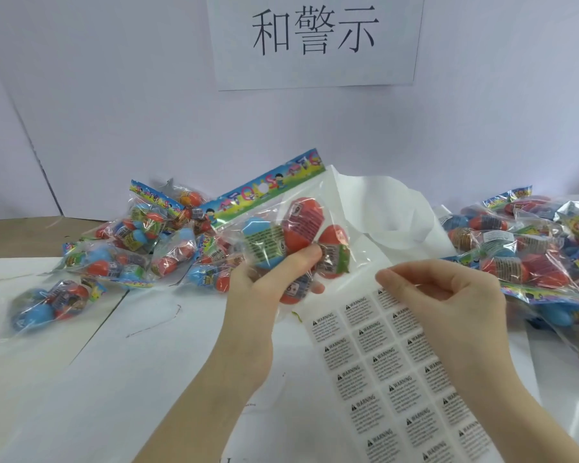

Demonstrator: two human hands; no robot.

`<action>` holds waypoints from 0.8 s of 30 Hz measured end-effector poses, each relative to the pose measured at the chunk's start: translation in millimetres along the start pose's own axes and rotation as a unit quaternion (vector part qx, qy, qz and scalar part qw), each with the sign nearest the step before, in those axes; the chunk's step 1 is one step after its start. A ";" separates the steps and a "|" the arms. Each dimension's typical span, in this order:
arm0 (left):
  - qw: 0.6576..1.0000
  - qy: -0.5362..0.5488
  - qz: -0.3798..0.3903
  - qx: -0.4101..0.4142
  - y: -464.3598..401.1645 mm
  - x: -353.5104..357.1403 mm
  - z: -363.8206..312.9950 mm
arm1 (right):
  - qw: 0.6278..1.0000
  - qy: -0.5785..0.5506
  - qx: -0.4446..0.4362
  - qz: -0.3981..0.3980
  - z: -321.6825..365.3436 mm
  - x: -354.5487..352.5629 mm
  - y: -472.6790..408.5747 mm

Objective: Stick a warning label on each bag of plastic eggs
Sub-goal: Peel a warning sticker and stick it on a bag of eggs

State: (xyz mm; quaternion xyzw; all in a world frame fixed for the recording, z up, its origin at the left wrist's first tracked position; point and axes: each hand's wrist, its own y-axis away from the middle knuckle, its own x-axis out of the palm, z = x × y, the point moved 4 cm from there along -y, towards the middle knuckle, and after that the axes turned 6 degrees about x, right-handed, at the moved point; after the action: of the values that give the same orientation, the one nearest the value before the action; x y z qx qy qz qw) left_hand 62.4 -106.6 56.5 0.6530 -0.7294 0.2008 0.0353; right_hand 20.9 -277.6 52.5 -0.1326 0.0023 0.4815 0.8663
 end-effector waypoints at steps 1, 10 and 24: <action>1.000 -0.005 0.012 0.003 0.3 1.0 0.6 | 1.000 -0.017 0.005 0.003 0.6 -0.3 0.1; 0.999 0.038 0.027 0.003 0.4 2.7 -1.4 | 0.985 -0.144 0.039 0.083 2.5 6.8 -1.0; 0.998 0.055 0.000 -0.002 1.4 2.7 -2.1 | 0.984 -0.134 -0.006 0.121 8.8 9.2 2.0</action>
State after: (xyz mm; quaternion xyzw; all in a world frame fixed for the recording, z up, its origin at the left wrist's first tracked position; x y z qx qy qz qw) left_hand 60.2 -108.4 58.9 0.6410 -0.7267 0.2350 0.0765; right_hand 23.1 -266.8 59.3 -0.0704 -0.1005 0.5963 0.7933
